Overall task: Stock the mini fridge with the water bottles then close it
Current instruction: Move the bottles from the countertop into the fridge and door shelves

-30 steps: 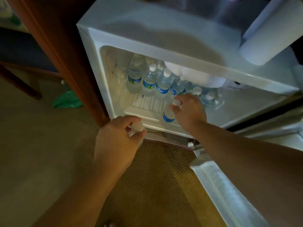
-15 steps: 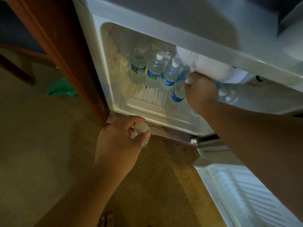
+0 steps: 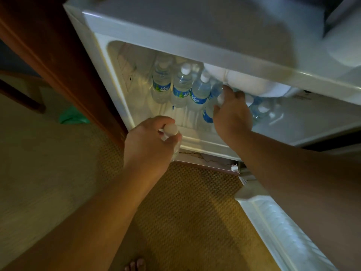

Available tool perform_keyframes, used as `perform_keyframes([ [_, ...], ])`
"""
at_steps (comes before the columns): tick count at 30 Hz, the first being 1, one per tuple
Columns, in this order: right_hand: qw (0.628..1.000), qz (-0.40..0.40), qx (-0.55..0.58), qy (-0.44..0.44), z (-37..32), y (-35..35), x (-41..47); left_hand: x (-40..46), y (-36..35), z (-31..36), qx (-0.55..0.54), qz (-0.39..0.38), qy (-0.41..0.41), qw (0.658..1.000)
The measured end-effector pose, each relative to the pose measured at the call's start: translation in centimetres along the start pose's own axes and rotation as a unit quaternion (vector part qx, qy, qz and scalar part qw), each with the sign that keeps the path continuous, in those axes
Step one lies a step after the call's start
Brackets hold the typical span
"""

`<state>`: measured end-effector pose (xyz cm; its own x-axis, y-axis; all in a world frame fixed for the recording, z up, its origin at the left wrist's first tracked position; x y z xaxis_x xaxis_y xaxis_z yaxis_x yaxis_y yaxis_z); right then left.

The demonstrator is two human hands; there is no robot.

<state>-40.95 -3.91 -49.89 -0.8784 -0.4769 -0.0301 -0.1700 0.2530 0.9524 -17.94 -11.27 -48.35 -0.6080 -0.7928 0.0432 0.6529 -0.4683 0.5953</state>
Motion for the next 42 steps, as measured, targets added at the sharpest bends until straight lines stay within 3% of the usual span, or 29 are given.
perform_keyframes([
  [5,0.997,0.025,0.064,0.016,1.5,0.7,-3.3,3.9,-1.8,1.9,0.020,0.008,-0.080,0.997],
  [9,0.997,0.010,0.076,0.013,3.1,0.3,-6.6,6.4,-3.7,2.8,0.027,-0.003,-0.079,0.997],
  [16,0.989,-0.146,-0.009,-0.022,5.3,-1.6,-9.3,9.5,-6.7,3.1,0.025,-0.044,-0.098,0.994],
  [26,0.974,-0.224,-0.033,-0.031,7.3,-2.8,-11.4,13.2,-8.7,3.8,0.102,-0.065,-0.149,0.981],
  [42,0.968,-0.246,-0.049,-0.029,8.1,-2.2,-11.9,13.3,-8.8,4.8,0.125,-0.099,-0.144,0.977],
])
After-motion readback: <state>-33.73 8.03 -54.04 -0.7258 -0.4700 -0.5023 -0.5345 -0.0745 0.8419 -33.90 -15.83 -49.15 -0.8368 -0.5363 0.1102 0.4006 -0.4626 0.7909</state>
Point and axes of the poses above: each hand's wrist, its own x-axis towards the middle knuckle, its own y-axis out of the back of the hand, z = x × y, the point moved 6 cm from there along x, towards the middle knuckle, and after that the axes turned 11 degrees about -y, right-handed, at the moved point
